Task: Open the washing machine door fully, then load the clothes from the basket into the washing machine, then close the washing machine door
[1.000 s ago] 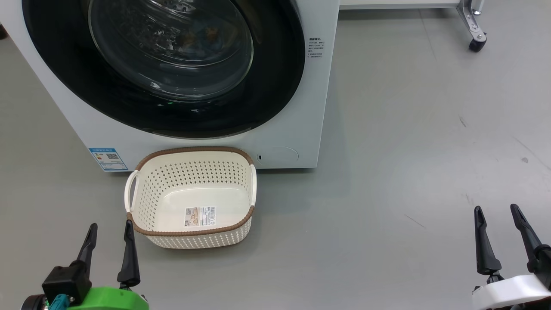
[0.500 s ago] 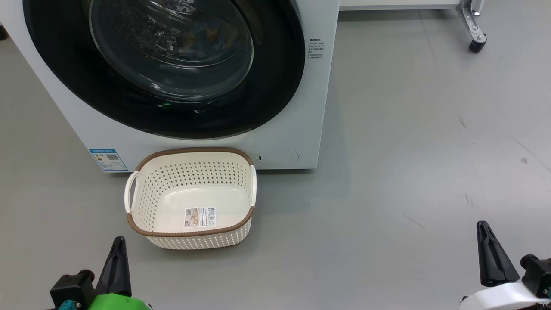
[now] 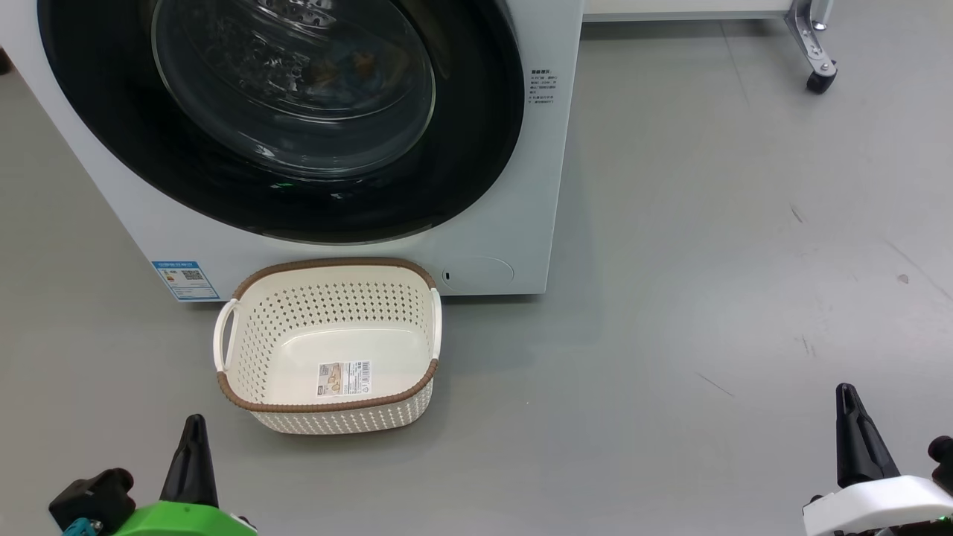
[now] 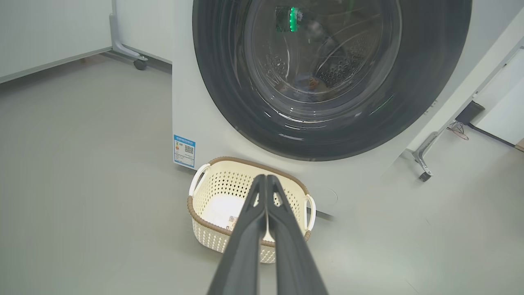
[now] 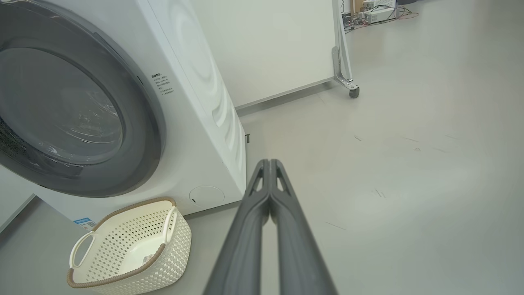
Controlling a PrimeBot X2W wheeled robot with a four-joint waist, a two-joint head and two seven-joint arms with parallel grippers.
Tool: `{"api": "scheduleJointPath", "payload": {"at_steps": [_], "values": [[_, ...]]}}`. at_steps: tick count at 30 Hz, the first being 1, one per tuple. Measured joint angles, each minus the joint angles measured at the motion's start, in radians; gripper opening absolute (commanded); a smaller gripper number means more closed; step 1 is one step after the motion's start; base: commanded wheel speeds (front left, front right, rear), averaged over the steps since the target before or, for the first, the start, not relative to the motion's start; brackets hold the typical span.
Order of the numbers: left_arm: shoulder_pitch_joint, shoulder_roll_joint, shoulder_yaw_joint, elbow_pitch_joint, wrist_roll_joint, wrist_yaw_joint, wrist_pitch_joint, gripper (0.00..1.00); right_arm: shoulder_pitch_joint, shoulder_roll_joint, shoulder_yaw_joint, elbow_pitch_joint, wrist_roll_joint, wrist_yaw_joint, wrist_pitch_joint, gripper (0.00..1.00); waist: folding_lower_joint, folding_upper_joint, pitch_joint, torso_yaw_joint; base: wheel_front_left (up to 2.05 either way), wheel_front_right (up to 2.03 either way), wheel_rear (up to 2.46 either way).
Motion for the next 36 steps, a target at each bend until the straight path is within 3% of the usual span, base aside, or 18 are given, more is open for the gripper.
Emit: {"api": "scheduleJointPath", "payload": {"at_steps": [36], "values": [[-0.064,0.0,0.03,0.026,-0.476,0.0,0.134,0.0,-0.091,0.029,-0.041,0.057,0.52,0.007,0.144,0.0,0.0,0.0,-0.014,-0.013,0.0,0.0,0.0]]}}
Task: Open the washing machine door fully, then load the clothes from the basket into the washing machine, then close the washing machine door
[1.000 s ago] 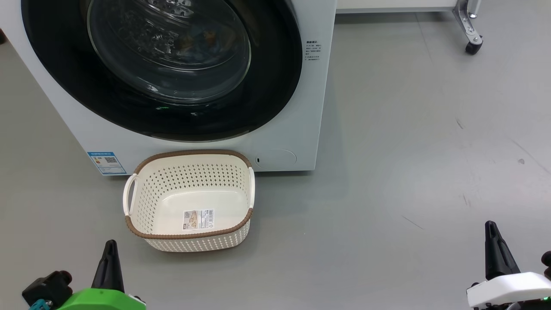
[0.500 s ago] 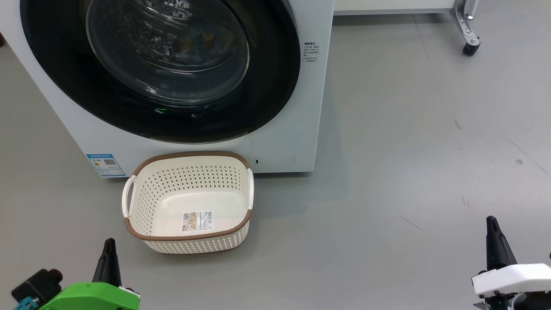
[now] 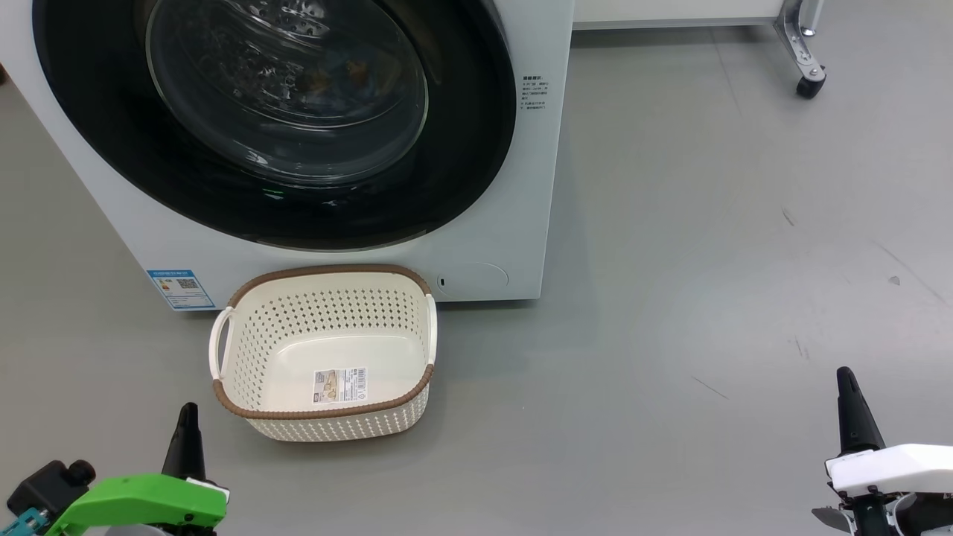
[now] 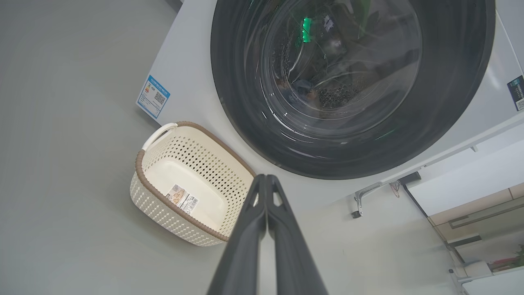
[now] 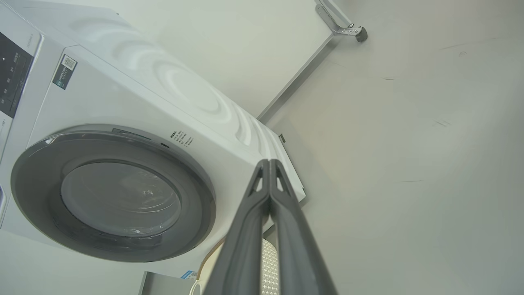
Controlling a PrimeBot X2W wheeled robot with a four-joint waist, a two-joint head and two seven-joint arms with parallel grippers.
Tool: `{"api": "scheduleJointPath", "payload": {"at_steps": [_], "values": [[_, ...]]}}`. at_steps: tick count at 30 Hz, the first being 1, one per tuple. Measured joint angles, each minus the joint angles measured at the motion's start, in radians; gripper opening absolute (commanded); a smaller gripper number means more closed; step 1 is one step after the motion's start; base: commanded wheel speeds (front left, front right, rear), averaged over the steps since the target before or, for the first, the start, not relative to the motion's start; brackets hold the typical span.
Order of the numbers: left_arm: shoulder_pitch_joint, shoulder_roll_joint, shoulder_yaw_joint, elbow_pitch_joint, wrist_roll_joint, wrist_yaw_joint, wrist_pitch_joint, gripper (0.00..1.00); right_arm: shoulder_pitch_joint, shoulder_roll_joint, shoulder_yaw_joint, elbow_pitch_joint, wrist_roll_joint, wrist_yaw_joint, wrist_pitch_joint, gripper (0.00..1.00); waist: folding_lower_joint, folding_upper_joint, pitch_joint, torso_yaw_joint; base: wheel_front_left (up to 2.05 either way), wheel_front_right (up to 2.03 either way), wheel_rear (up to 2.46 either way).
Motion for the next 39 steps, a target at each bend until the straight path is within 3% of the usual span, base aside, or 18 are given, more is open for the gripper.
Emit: {"api": "scheduleJointPath", "payload": {"at_steps": [39], "values": [[-0.069,0.001,0.03,0.021,-0.499,0.0,0.136,0.0,-0.093,0.026,-0.037,0.054,0.543,0.004,0.136,0.0,0.0,0.0,-0.014,-0.013,0.0,0.0,0.0]]}}
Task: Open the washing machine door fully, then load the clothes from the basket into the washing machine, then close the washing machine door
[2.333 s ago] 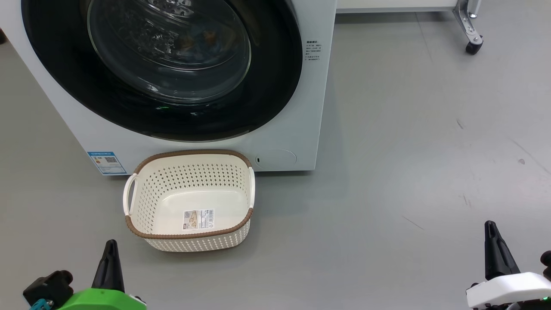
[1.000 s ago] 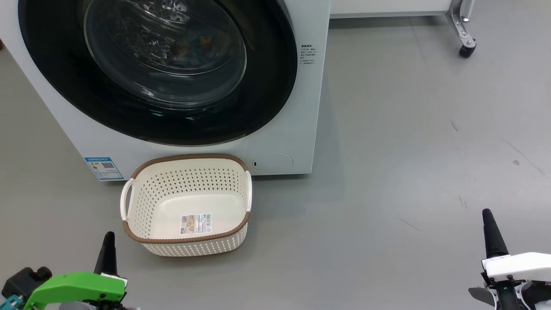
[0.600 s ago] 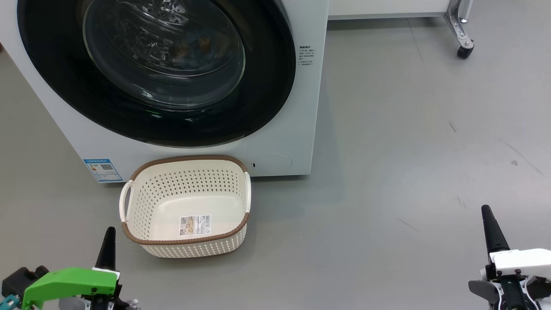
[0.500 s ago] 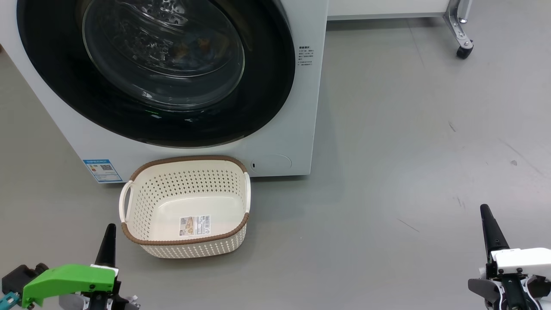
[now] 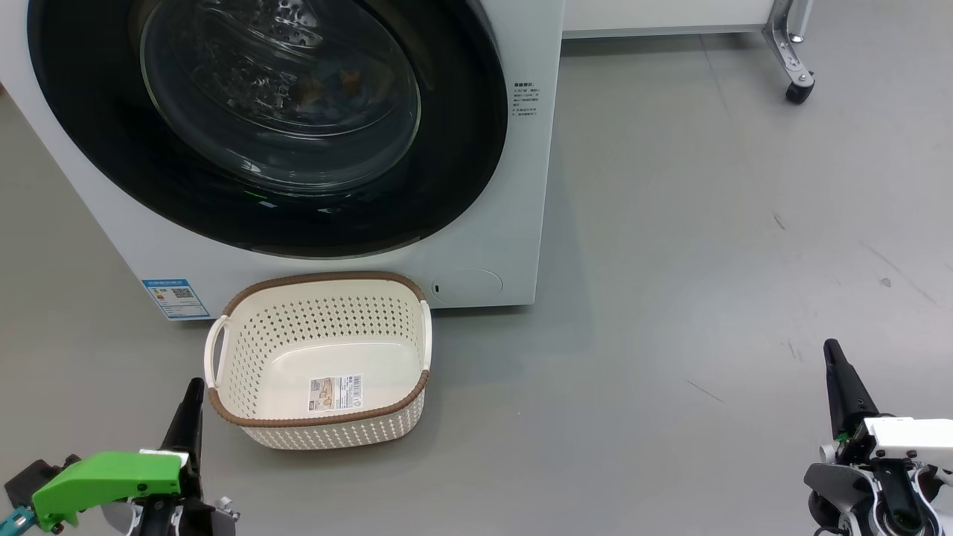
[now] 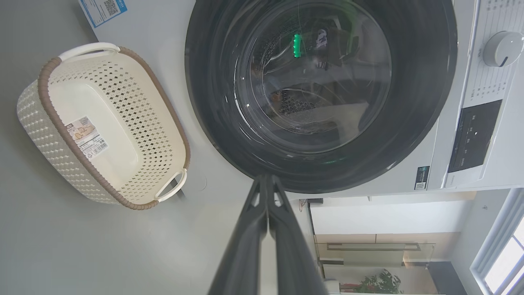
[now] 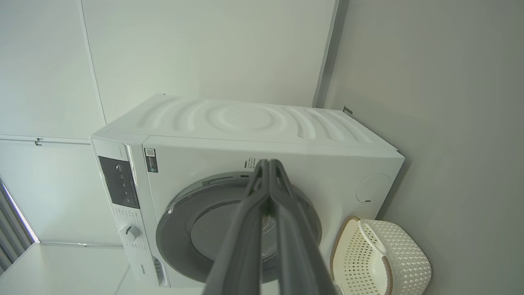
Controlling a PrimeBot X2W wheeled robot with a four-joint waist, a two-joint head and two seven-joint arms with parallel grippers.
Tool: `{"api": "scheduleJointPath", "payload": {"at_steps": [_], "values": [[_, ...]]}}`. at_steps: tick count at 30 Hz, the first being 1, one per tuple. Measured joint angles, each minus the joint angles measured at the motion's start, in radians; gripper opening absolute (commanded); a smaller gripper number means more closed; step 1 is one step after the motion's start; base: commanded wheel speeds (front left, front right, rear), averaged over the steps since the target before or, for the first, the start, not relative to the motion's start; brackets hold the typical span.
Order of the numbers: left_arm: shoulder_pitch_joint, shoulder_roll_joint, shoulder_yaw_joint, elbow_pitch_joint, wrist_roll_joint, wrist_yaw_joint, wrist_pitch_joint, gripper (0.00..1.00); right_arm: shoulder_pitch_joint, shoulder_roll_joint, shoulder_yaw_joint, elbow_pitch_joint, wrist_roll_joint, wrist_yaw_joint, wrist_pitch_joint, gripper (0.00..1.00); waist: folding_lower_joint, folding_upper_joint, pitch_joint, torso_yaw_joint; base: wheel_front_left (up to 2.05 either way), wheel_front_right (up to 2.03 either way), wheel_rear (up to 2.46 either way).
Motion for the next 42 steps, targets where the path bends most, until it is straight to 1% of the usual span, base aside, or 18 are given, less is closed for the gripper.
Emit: {"api": "scheduleJointPath", "payload": {"at_steps": [6,8,9,42], "values": [[-0.01,0.0,0.007,0.006,-0.077,0.0,0.024,0.0,-0.015,0.005,-0.005,0.007,0.086,0.0,0.022,0.0,0.0,0.0,-0.002,-0.002,0.0,0.0,0.0],[-0.016,0.0,0.008,0.006,-0.095,0.0,0.024,0.0,-0.015,0.005,-0.006,0.008,0.097,0.002,0.023,0.0,0.0,0.0,-0.002,-0.002,0.0,0.0,0.0],[-0.017,0.0,0.008,0.006,-0.095,0.0,0.024,0.0,-0.015,0.005,-0.007,0.009,0.098,0.005,0.023,0.0,0.0,0.0,-0.002,-0.002,0.0,0.0,0.0],[-0.017,0.0,0.01,0.007,-0.095,0.0,0.024,0.0,-0.016,0.005,-0.007,0.009,0.098,0.005,0.023,0.0,0.0,0.0,-0.002,-0.002,0.0,0.0,0.0]]}}
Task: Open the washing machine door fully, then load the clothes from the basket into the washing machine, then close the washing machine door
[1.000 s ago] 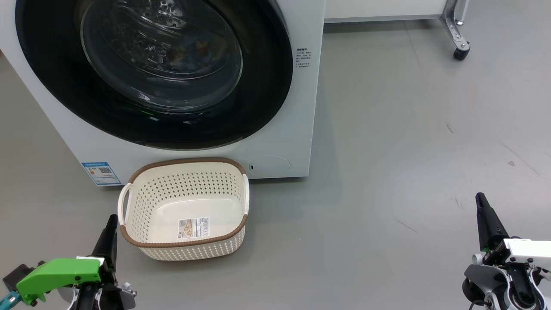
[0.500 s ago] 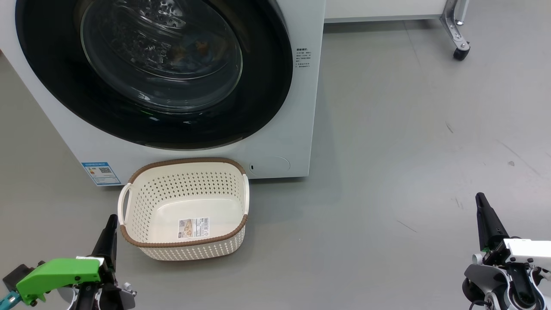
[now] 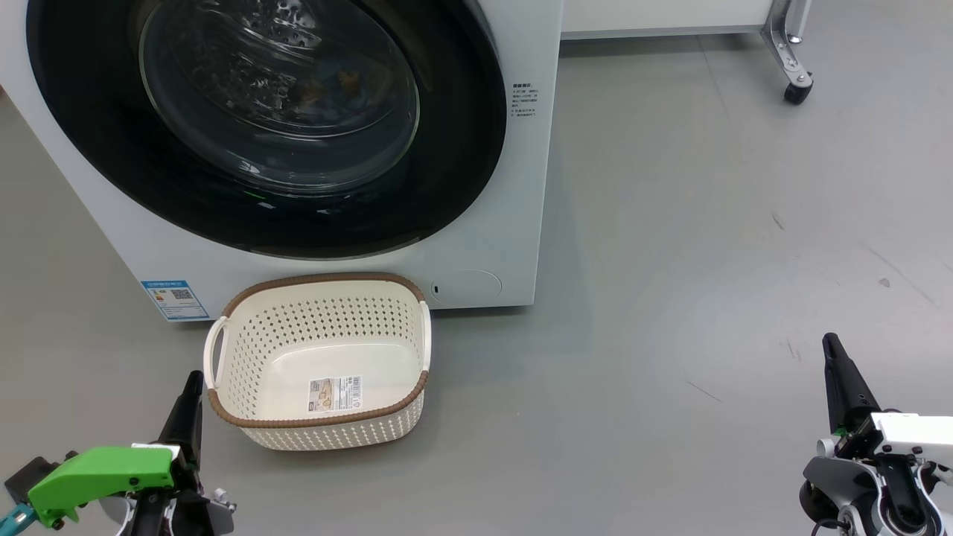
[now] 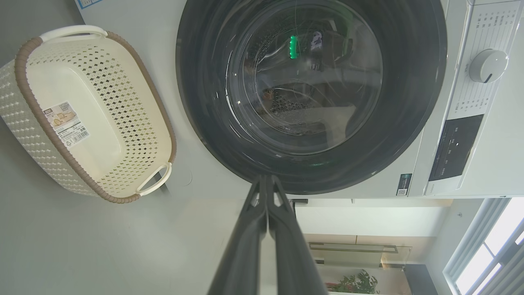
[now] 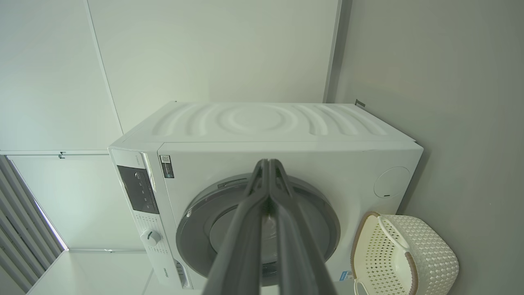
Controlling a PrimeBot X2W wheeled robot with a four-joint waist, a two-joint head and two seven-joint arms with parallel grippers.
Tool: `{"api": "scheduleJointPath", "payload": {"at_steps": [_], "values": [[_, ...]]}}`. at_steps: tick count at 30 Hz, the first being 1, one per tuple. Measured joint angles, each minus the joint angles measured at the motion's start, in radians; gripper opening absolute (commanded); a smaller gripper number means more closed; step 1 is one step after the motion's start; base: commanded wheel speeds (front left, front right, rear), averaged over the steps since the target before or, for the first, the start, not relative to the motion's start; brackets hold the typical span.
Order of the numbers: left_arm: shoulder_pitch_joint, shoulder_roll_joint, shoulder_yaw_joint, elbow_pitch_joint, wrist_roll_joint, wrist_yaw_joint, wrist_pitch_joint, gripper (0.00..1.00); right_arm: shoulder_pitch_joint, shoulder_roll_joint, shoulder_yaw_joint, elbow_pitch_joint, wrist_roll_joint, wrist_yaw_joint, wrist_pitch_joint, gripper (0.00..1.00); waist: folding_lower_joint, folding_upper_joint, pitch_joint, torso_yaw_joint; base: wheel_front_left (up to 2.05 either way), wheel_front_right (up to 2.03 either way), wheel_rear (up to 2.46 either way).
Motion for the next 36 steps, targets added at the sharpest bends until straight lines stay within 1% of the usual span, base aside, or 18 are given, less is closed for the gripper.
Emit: {"api": "scheduleJointPath", "payload": {"at_steps": [36], "values": [[0.0,0.0,0.0,0.0,0.0,0.0,0.0,0.0,0.0,0.0,0.0,0.0,0.0,0.0,0.0,0.0,0.0,0.0,0.0,0.0,0.0,0.0,0.0]]}}
